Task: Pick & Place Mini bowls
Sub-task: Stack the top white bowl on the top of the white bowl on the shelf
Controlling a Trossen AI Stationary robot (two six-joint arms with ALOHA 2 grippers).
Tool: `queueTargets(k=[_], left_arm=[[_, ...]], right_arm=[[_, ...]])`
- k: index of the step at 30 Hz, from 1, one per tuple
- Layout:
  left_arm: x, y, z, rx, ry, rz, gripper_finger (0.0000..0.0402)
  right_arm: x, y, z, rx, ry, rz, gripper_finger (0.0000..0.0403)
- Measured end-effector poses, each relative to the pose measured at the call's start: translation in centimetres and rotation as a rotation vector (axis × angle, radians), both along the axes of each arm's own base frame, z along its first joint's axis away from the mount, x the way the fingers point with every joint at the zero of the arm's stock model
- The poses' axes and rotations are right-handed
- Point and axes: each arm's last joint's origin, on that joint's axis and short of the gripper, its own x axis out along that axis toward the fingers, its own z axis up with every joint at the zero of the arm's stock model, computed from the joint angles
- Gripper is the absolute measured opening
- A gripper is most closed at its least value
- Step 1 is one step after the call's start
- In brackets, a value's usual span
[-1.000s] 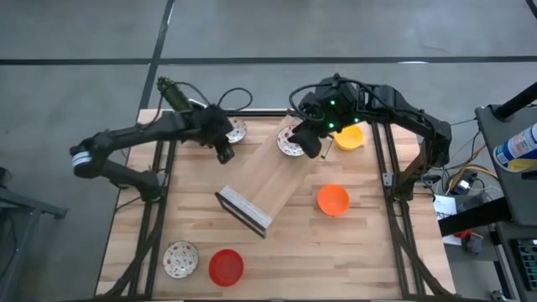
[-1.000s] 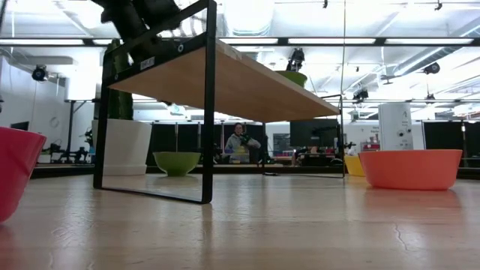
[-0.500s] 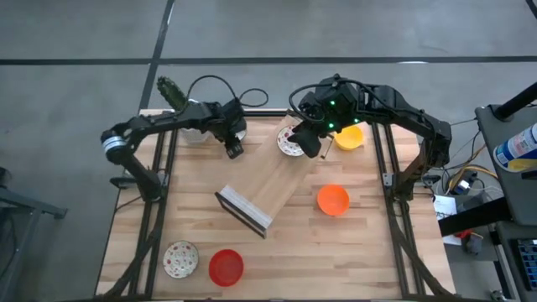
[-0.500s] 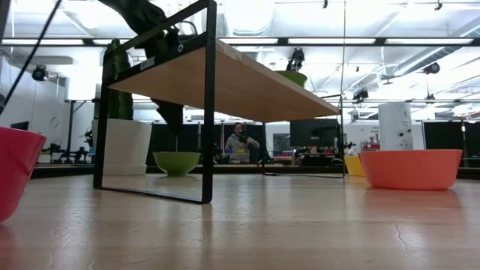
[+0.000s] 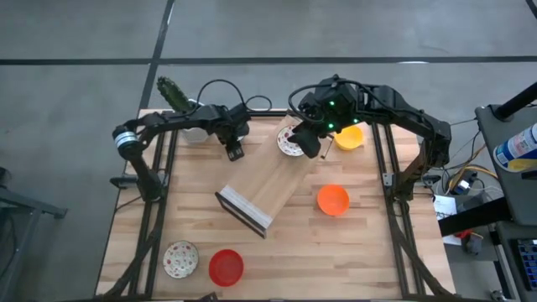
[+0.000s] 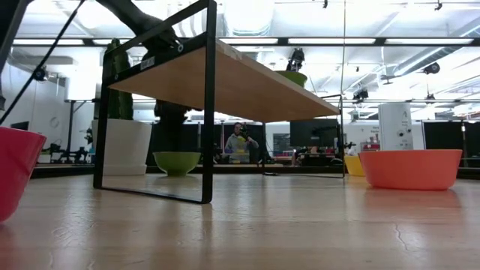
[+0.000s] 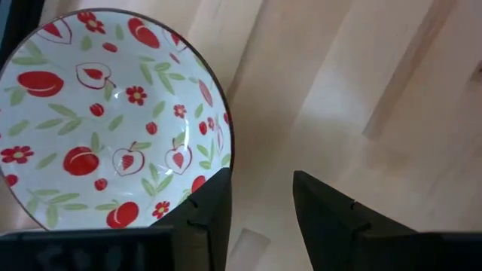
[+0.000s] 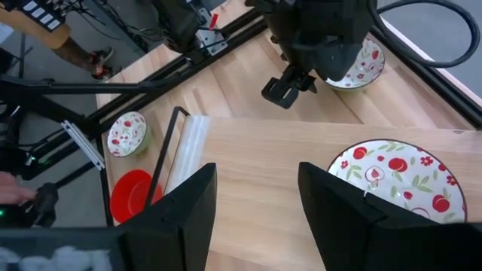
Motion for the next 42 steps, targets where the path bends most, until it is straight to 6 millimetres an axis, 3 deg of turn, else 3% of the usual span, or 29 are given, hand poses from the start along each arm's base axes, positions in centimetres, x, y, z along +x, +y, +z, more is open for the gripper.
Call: queueTargets(k=[14, 18, 23, 27, 33, 42], left_arm=[[0.1, 1.2, -1.6, 0.056, 0.095, -0.022, 0.0132], [0.1, 1.2, -2.1, 0.042, 0.102, -0.026, 0.0098], [0.2, 1.3, -2.0, 0.058, 0.105, -0.034, 0.0018], [0.1, 1.3, -1.6, 0.069, 0.1, -0.043, 0.0011], [-0.4, 0.8, 0.4, 0.031, 0.068, -0.051, 0.0004], [-1.5, -0.4, 5.2, -0.009, -0.123, -0.07, 0.0002]], right_arm=[[0.4, -0.1, -0.7, 0.002, 0.012, 0.001, 0.0185], [0.4, -0.1, -0.6, 0.001, 0.004, 0.001, 0.0185], [0.4, -0.1, -0.6, -0.001, 0.003, 0.002, 0.0185], [0.4, -0.1, -0.6, -0.004, 0.003, 0.004, 0.0185], [0.5, -0.1, -0.6, -0.006, 0.002, 0.006, 0.0185], [0.5, -0.1, -0.6, -0.051, 0.002, 0.044, 0.0185]])
